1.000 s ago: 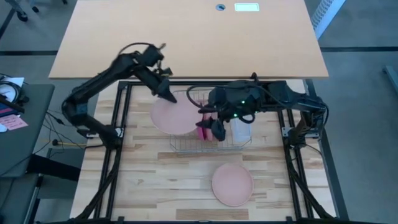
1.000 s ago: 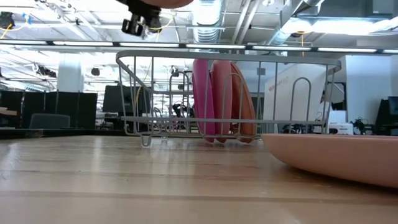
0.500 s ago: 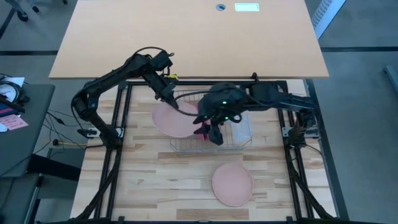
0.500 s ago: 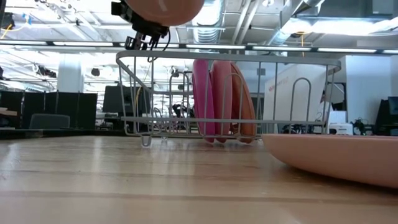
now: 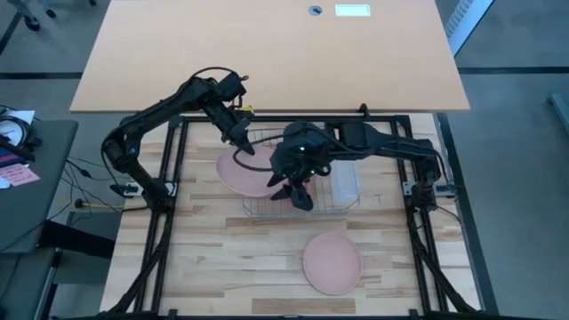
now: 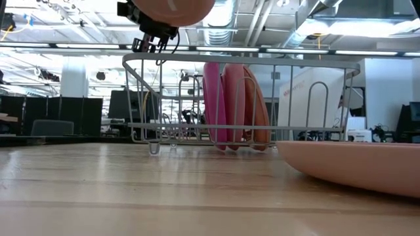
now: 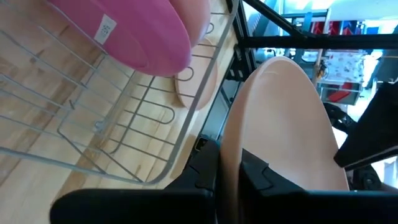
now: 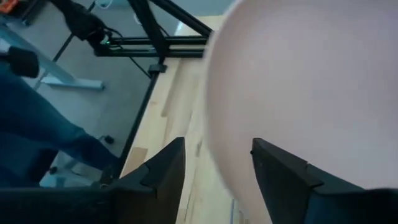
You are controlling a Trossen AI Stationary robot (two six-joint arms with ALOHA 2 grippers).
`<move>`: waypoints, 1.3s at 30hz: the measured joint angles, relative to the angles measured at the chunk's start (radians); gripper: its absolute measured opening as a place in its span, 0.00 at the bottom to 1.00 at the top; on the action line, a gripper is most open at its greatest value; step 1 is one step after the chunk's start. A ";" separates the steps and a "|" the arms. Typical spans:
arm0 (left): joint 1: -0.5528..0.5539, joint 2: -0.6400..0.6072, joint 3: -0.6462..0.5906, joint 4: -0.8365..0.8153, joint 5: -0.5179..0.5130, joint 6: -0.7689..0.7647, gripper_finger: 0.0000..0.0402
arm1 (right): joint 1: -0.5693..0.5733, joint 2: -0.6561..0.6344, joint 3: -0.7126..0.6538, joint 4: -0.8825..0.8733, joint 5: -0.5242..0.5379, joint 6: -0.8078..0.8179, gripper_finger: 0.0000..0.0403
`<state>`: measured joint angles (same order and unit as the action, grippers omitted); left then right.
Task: Sort dishes
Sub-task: Put the top beige plate in the dish rack
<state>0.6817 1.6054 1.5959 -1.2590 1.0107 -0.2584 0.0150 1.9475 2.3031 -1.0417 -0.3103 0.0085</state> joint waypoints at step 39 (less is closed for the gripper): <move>0.037 -0.008 0.099 0.145 -0.144 -0.045 0.29 | 0.024 0.030 -0.004 -0.045 -0.076 0.221 0.00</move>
<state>0.7187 1.5978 1.6952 -1.1141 0.8665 -0.3036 0.0386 1.9772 2.2993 -1.0863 -0.3860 0.2291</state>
